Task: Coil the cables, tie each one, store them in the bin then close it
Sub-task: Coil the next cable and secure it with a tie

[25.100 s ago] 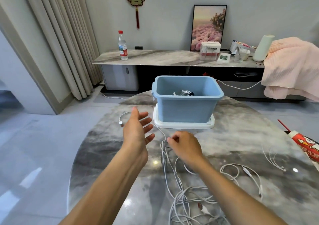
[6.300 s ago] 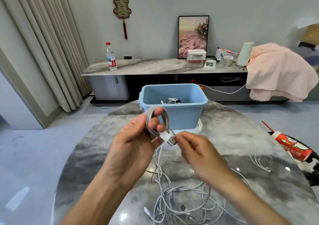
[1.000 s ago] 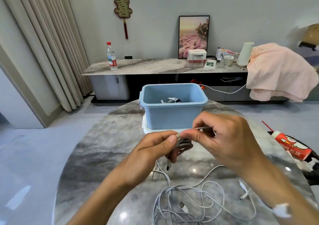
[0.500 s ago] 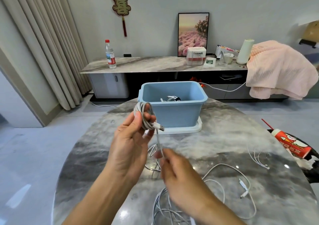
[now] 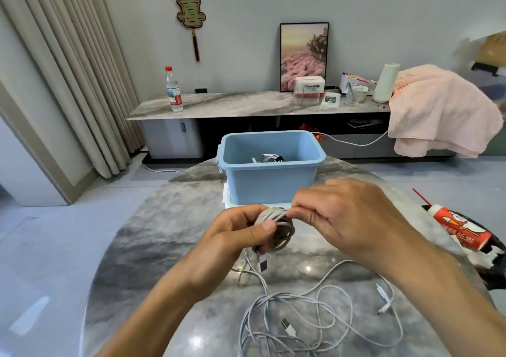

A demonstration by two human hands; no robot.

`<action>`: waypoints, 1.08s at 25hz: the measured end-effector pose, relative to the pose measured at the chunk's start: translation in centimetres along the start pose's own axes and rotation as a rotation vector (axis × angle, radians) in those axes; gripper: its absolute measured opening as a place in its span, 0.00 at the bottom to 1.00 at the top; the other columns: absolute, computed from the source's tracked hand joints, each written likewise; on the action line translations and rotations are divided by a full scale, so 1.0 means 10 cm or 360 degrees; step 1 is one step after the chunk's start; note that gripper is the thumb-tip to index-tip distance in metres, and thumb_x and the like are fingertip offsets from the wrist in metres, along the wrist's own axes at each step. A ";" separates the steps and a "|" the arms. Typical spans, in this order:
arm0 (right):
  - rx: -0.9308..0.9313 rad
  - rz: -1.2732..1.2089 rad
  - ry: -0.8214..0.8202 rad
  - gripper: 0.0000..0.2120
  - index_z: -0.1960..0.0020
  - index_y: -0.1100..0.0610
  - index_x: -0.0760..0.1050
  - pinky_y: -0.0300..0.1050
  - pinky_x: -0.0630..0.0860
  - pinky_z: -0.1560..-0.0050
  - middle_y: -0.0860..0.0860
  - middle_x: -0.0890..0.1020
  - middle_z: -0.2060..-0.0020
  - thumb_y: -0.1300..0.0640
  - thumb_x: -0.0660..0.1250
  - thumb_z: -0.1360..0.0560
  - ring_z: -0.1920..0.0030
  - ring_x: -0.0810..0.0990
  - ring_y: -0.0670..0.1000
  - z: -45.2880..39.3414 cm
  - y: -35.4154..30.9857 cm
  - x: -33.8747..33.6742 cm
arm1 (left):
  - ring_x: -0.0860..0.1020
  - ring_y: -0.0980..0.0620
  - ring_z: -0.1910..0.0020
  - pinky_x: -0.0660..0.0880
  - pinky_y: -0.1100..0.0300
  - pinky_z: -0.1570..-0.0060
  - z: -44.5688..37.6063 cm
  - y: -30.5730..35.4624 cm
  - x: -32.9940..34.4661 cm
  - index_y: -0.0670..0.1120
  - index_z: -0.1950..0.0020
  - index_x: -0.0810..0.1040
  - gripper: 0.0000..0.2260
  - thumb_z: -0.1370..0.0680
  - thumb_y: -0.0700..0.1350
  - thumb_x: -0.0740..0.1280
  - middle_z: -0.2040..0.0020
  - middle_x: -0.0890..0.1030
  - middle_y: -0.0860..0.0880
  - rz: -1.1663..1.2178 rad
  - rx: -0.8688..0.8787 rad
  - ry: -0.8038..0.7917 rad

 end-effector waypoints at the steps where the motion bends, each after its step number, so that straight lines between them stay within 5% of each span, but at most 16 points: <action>1: -0.0002 -0.0001 0.0097 0.19 0.61 0.52 0.71 0.45 0.70 0.71 0.46 0.75 0.72 0.42 0.54 0.19 0.71 0.73 0.54 0.02 0.06 0.09 | 0.68 0.54 0.67 0.67 0.64 0.64 0.00 0.00 0.01 0.33 0.53 0.78 0.12 0.25 0.43 0.65 0.65 0.73 0.48 0.0059 -0.0033 -0.0036; 7: 0.0354 -0.0457 0.0247 0.13 0.53 0.52 0.68 0.50 0.69 0.65 0.46 0.76 0.71 0.48 0.51 0.16 0.69 0.73 0.51 0.13 0.07 0.39 | 0.70 0.52 0.68 0.72 0.64 0.65 -0.03 -0.05 0.01 0.39 0.58 0.81 0.09 0.31 0.43 0.75 0.68 0.70 0.48 0.0851 -0.0164 0.0050; 10: 0.0739 -0.1196 0.0355 0.10 0.55 0.54 0.74 0.46 0.72 0.68 0.48 0.77 0.72 0.54 0.59 0.17 0.71 0.75 0.47 0.16 -0.05 0.52 | 0.72 0.53 0.68 0.73 0.63 0.65 0.00 -0.07 -0.01 0.39 0.58 0.80 0.13 0.32 0.46 0.78 0.68 0.69 0.48 0.1117 -0.0179 0.0179; 14: 0.1393 -0.2282 0.0377 0.09 0.53 0.59 0.83 0.44 0.80 0.67 0.62 0.85 0.61 0.60 0.65 0.20 0.68 0.79 0.53 0.22 -0.07 0.69 | 0.70 0.53 0.69 0.69 0.61 0.63 0.03 -0.07 0.03 0.39 0.57 0.75 0.07 0.25 0.43 0.63 0.69 0.67 0.48 0.1059 -0.0182 0.0442; 20: 0.1409 -0.2466 0.0302 0.11 0.52 0.59 0.85 0.40 0.81 0.59 0.58 0.87 0.58 0.66 0.64 0.21 0.58 0.85 0.53 0.22 -0.11 0.69 | 0.70 0.53 0.67 0.69 0.58 0.57 0.00 -0.05 -0.02 0.40 0.56 0.75 0.06 0.23 0.43 0.64 0.67 0.68 0.48 0.0981 -0.0071 0.0510; 24: 0.1445 -0.2528 0.0502 0.11 0.53 0.59 0.85 0.42 0.83 0.55 0.56 0.87 0.58 0.65 0.64 0.21 0.54 0.86 0.53 0.23 -0.19 0.67 | 0.69 0.53 0.66 0.72 0.61 0.61 0.00 -0.06 -0.03 0.41 0.55 0.74 0.06 0.23 0.44 0.62 0.67 0.69 0.49 0.0983 -0.0008 0.0641; 27: 0.1361 -0.2135 0.0643 0.09 0.52 0.53 0.82 0.45 0.79 0.59 0.49 0.86 0.60 0.61 0.65 0.20 0.59 0.84 0.49 0.24 -0.24 0.68 | 0.70 0.54 0.66 0.72 0.61 0.62 0.01 -0.03 0.00 0.42 0.55 0.71 0.06 0.23 0.45 0.62 0.67 0.70 0.49 0.0915 0.0030 0.0646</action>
Point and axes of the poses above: each hand's wrist, its own z-axis away from the middle knuckle, its own x-axis out of the palm, y = z × x, the point moved 6 cm from there along -z, towards the middle knuckle
